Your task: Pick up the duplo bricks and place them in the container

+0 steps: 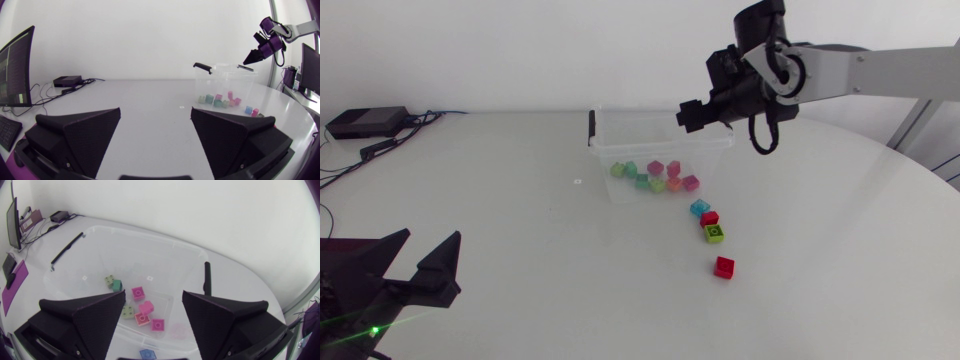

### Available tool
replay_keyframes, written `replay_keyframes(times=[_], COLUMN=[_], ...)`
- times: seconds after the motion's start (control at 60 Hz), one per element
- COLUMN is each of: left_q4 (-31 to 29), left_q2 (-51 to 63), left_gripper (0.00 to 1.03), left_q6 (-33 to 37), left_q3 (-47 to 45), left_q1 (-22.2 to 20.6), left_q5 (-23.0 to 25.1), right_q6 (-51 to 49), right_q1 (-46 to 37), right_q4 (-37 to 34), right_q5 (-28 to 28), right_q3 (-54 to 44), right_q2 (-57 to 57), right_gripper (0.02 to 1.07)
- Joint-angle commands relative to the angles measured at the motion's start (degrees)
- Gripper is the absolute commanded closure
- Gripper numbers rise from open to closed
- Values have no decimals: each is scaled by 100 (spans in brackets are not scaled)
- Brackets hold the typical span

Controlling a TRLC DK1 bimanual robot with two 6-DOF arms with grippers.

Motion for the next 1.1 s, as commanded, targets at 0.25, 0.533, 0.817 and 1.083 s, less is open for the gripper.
replay_keyframes(times=[0.25,0.533,0.817,1.083], left_q4=[-2,-2,-2,6], left_q2=[-52,-52,-52,-52], left_gripper=[5,5,5,5], left_q6=[-16,-16,-16,-16], left_q3=[-104,-104,-104,-104], left_q1=[22,22,22,22], left_q5=[17,8,17,8], right_q6=[-748,-2656,-3956,-4519], right_q1=[-332,-639,-798,-631], right_q4=[-725,-1455,-1630,-1657], right_q5=[-760,-1691,-2113,-2043], right_q3=[-1309,-2566,-3216,-3436], right_q2=[-2033,-2595,-1997,-1224], right_gripper=[14,14,14,14])
